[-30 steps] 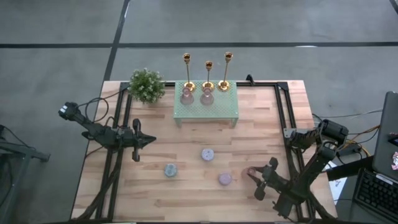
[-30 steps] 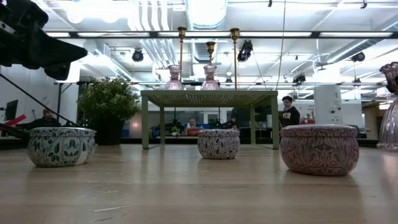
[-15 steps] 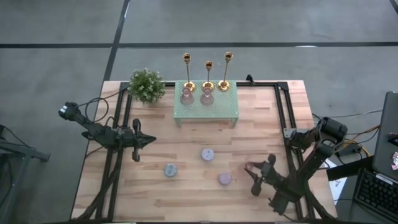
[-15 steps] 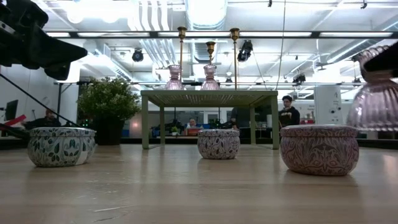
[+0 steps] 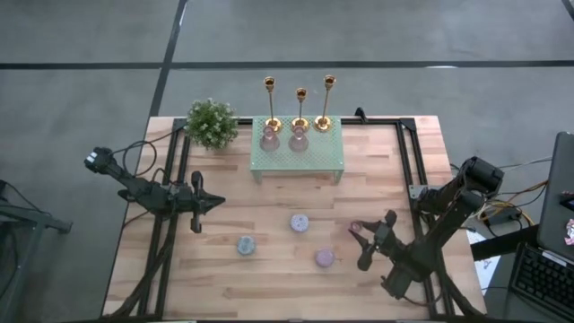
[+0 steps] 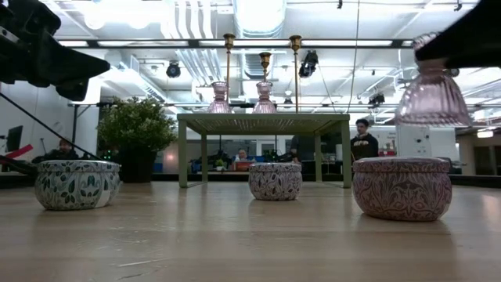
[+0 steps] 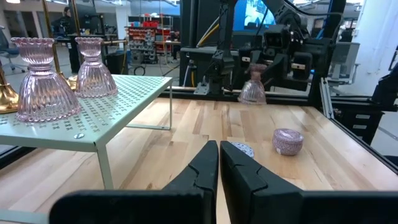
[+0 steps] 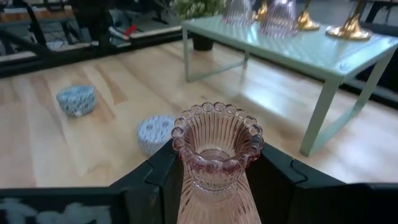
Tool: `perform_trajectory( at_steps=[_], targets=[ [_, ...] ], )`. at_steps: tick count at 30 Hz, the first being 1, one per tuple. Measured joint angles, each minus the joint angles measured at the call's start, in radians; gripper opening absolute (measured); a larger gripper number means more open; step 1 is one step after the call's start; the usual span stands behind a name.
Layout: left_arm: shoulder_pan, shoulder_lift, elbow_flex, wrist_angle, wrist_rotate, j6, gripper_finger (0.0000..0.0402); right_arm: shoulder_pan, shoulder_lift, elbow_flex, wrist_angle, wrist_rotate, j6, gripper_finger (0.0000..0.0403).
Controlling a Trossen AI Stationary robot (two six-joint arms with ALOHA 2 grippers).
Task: Stock candles and vases on shelf
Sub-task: Align the pink glass with the other pink glass vases on the shelf
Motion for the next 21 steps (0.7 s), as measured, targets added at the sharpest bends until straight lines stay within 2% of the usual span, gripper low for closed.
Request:
perform_trajectory(
  at_steps=[21],
  targets=[
    [0.0,0.0,0.0,0.0,0.0,0.0,0.0021,-0.195,-0.282,-0.002,0.007,0.02,-0.278,0.0142]
  ],
)
